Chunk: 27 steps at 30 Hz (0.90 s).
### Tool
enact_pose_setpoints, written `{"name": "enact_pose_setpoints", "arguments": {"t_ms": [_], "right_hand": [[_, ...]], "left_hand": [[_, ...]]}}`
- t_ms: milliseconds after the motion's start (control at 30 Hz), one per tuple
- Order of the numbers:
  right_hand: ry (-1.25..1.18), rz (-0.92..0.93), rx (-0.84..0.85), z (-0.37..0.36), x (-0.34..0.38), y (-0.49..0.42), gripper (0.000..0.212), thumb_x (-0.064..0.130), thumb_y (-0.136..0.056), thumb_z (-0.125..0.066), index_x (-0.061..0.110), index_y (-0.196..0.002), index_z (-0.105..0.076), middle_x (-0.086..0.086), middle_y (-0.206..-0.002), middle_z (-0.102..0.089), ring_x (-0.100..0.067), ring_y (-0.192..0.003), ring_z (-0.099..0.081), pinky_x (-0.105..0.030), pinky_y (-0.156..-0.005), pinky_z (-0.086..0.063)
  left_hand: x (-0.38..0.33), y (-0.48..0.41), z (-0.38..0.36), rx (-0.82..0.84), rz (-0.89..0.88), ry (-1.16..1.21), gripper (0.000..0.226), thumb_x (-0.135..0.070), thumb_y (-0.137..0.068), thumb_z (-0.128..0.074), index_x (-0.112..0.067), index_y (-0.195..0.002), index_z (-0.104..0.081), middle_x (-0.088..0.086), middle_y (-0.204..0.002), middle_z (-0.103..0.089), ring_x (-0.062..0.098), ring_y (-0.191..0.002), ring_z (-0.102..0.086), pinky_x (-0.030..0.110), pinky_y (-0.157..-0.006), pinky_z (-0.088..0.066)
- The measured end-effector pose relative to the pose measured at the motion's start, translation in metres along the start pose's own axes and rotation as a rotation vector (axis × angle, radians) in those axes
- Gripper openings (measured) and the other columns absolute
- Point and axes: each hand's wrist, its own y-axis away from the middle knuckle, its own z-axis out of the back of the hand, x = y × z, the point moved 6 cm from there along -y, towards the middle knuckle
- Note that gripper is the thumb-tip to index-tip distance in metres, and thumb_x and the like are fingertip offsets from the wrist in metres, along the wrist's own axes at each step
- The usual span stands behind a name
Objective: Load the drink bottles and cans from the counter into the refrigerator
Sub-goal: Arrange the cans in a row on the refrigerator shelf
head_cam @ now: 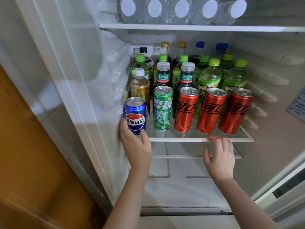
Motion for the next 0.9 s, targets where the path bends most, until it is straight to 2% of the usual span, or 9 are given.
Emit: {"name": "enact_pose_setpoints", "arguments": {"t_ms": [100, 333, 533, 700, 900], "right_hand": [[-0.003, -0.002, 0.01, 0.0, 0.001, 0.0, 0.026, 0.014, -0.08, -0.045, -0.001, -0.093, -0.062, -0.013, -0.093, -0.06, -0.037, -0.085, -0.052, -0.034, -0.081, -0.038], [-0.001, 0.007, 0.042, 0.001, -0.002, 0.0, 0.027, 0.014, -0.08, -0.045, 0.001, -0.095, -0.062, -0.012, -0.095, -0.06, -0.036, -0.088, -0.053, -0.033, -0.083, -0.037], [-0.009, -0.003, 0.053, 0.002, -0.001, 0.0, 0.028, 0.015, -0.08, -0.043, 0.001, -0.095, -0.061, -0.012, -0.095, -0.06, -0.035, -0.088, -0.053, -0.032, -0.084, -0.037], [-0.006, -0.003, 0.055, 0.002, 0.0, -0.001, 0.028, 0.014, -0.08, -0.043, 0.0, -0.095, -0.062, -0.012, -0.095, -0.06, -0.037, -0.087, -0.054, -0.033, -0.085, -0.037], [-0.004, -0.014, 0.064, 0.002, -0.001, 0.0, 0.027, 0.014, -0.08, -0.044, 0.0, -0.096, -0.062, -0.011, -0.096, -0.061, -0.037, -0.088, -0.054, -0.031, -0.086, -0.036]], "left_hand": [[0.001, -0.005, -0.005, 0.0, 0.019, -0.068, 0.064, -0.002, -0.082, -0.066, -0.002, -0.139, -0.037, 0.014, -0.139, -0.045, 0.025, -0.129, -0.043, 0.035, -0.106, -0.041], [0.003, -0.012, -0.013, -0.009, 0.029, -0.134, 0.062, -0.007, -0.079, -0.071, -0.004, -0.134, -0.042, 0.012, -0.134, -0.049, 0.026, -0.124, -0.046, 0.037, -0.106, -0.04], [0.005, -0.013, -0.014, -0.013, 0.019, -0.145, 0.063, -0.009, -0.079, -0.071, -0.007, -0.135, -0.041, 0.01, -0.134, -0.049, 0.024, -0.124, -0.047, 0.038, -0.105, -0.041], [0.005, -0.011, -0.013, -0.016, 0.011, -0.117, 0.068, -0.01, -0.076, -0.075, -0.005, -0.135, -0.041, 0.013, -0.133, -0.05, 0.026, -0.124, -0.047, 0.029, -0.103, -0.035], [0.007, -0.012, -0.012, -0.006, 0.039, -0.139, 0.074, -0.011, -0.074, -0.077, -0.007, -0.137, -0.039, 0.011, -0.135, -0.049, 0.025, -0.125, -0.046, 0.027, -0.103, -0.034]]}}
